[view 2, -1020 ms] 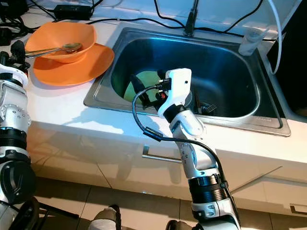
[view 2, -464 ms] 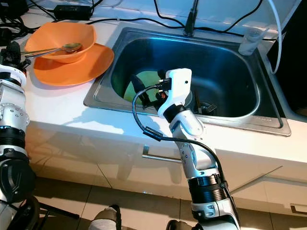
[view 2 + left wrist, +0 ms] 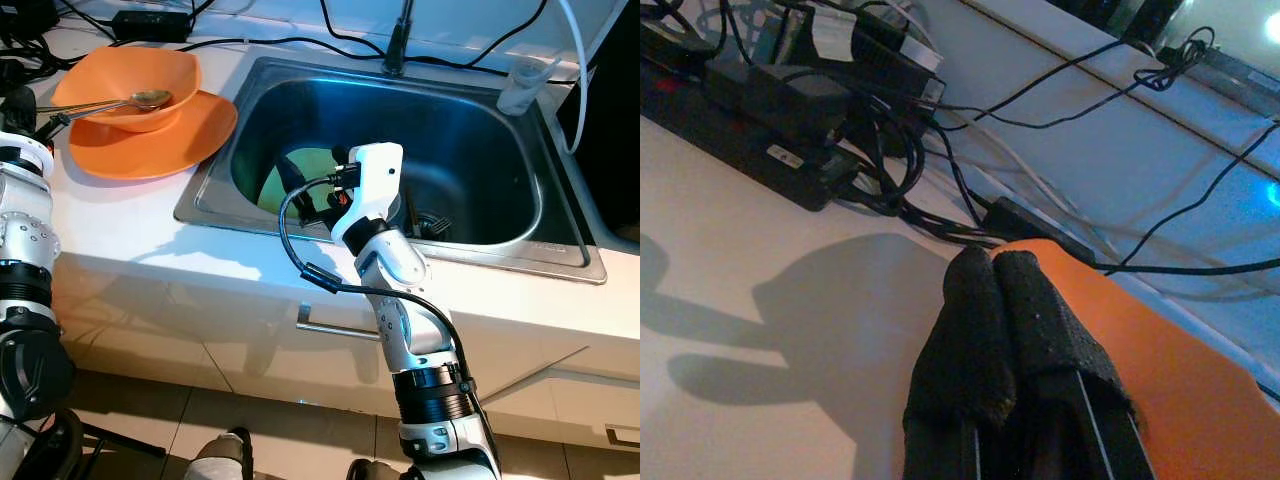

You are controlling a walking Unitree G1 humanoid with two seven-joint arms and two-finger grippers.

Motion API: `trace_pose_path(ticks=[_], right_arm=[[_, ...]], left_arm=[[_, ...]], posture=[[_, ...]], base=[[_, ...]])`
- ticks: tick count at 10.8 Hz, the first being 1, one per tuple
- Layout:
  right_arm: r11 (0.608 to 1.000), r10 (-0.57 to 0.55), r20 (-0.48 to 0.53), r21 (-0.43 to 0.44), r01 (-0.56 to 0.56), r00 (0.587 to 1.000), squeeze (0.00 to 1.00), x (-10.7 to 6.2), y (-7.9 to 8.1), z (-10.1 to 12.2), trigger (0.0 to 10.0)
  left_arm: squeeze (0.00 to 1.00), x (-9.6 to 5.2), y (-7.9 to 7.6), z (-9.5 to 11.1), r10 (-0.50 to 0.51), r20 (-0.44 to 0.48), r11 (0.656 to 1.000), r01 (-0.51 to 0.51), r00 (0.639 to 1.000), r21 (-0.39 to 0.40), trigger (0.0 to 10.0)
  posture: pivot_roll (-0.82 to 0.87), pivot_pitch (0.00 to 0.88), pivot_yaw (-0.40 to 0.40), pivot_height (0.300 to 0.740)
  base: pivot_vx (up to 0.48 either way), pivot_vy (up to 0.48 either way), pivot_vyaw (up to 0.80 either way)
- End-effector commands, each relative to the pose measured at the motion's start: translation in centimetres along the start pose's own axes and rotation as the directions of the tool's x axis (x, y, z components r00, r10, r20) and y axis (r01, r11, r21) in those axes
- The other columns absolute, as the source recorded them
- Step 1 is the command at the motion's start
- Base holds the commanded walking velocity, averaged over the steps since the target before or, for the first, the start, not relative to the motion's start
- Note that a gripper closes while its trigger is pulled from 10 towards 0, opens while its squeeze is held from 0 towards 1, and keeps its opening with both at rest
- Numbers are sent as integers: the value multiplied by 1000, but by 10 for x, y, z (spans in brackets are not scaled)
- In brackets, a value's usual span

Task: Kitchen organization

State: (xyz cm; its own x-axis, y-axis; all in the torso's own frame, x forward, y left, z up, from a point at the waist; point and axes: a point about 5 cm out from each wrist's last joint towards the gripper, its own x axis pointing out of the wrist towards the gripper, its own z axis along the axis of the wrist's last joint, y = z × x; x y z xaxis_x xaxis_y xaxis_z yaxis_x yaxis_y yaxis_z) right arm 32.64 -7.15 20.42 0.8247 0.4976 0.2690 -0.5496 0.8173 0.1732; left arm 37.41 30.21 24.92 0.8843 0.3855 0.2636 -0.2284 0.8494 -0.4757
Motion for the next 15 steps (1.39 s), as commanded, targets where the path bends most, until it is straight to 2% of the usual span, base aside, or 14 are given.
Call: trace_pose_path(ticks=[1,5,6,7,8,9,12,13,14,15], right_arm=[[1000,-20,-4,10,20,1000,1000,-2,-4,-3,10000],[1000,-20,-4,10,20,1000,1000,-1,-4,-3,10000],[1000,-19,-4,9,19,1000,1000,-1,-4,-4,10000],[1000,-18,-4,9,18,1000,1000,0,-4,-4,10000],[1000,-16,-3,8,16,1000,1000,0,-4,-4,10000],[1000,-17,-1,8,17,1000,1000,0,-4,-4,10000],[1000,-18,1,8,18,1000,1000,1,-4,-4,10000],[1000,-18,1,8,18,1000,1000,1,-4,-4,10000],[1000,-18,1,7,18,1000,1000,1,-4,-4,10000],[1000,-19,-1,6,19,1000,1000,0,-5,-5,10000]], left_arm=[[0,2,-1,3,-1,6,1000,1,1000,-7,0],[0,3,-1,5,-1,12,1000,1,1000,3,0],[0,3,-2,5,-1,11,1000,0,1000,17,4431],[0,4,-3,6,-2,14,1000,2,1000,13,4392],[0,5,-5,12,4,34,1000,-4,999,3,3255],[0,7,-12,21,-29,67,1000,29,997,-4,0],[0,10,-20,27,-53,76,998,55,996,-18,0],[0,10,-19,23,-35,51,999,36,998,-22,10000],[1000,10,-18,22,-26,49,999,28,998,-37,10000],[1000,10,-18,26,-26,65,999,29,998,-38,10000]], posture=[[120,150,3,740],[123,147,3,740],[125,143,1,740],[125,143,1,740],[125,141,1,740],[125,141,1,740],[127,138,2,740],[127,138,2,740],[127,138,2,740],[127,138,2,740]], base=[[0,0,0],[0,0,0],[0,0,0],[0,0,0],[0,0,0],[0,0,0],[0,0,0],[0,0,0],[0,0,0],[0,0,0]])
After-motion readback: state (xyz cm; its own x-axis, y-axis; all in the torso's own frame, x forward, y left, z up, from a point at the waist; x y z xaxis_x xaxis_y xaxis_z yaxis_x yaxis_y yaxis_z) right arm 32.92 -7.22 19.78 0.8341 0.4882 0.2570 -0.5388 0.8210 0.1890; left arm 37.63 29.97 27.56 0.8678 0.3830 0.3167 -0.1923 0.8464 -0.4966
